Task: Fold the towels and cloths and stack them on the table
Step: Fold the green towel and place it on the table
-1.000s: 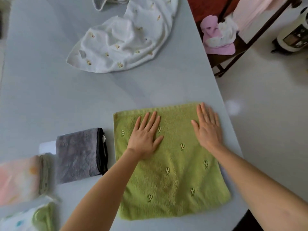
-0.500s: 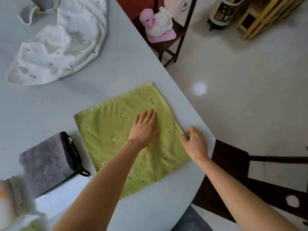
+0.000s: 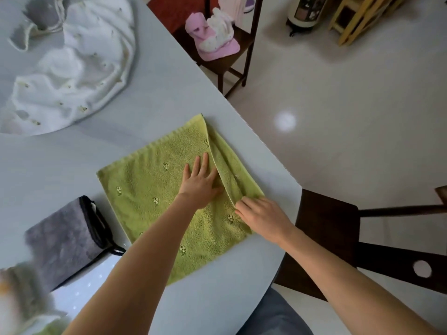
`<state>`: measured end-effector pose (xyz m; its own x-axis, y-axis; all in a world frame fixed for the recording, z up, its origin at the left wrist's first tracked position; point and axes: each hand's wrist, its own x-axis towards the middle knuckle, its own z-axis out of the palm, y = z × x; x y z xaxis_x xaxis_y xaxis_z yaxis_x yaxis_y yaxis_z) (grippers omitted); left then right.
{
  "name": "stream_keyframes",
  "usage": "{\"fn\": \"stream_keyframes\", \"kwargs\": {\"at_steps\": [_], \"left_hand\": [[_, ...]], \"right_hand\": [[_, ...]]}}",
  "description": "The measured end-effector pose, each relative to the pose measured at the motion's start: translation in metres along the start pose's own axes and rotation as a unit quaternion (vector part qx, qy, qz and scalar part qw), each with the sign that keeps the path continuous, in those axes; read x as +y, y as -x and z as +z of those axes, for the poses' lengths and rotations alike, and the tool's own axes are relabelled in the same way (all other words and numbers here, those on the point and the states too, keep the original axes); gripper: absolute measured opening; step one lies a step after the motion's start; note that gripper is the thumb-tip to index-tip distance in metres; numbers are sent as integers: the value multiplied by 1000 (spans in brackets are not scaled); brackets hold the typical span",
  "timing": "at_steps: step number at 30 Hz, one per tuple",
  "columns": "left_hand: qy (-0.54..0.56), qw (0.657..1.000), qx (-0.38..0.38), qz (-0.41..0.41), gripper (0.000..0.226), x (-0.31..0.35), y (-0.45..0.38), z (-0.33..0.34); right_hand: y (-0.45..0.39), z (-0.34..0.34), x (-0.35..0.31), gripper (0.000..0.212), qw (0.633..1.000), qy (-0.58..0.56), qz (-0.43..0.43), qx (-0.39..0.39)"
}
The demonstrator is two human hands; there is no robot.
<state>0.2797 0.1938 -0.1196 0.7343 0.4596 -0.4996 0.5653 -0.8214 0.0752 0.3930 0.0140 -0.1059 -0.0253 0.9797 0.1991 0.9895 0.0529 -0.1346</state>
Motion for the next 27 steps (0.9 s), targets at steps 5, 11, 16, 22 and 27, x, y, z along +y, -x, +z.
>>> {"fn": "stream_keyframes", "kwargs": {"at_steps": [5,11,16,22,27], "left_hand": [[-9,1000,2,-8,84,3,1,2],[-23,999,-10,-28,92,17,-3,0],[-33,989,139,44,78,9,16,17],[1,989,148,30,72,4,12,37],[117,978,172,11,66,-7,16,34]], "right_hand": [[2,-11,17,33,983,6,180,-25],[20,-3,32,33,938,-19,337,-80],[-15,7,7,55,969,-9,238,-63],[16,35,20,66,955,23,247,-164],[33,19,23,67,936,27,311,-161]]}}
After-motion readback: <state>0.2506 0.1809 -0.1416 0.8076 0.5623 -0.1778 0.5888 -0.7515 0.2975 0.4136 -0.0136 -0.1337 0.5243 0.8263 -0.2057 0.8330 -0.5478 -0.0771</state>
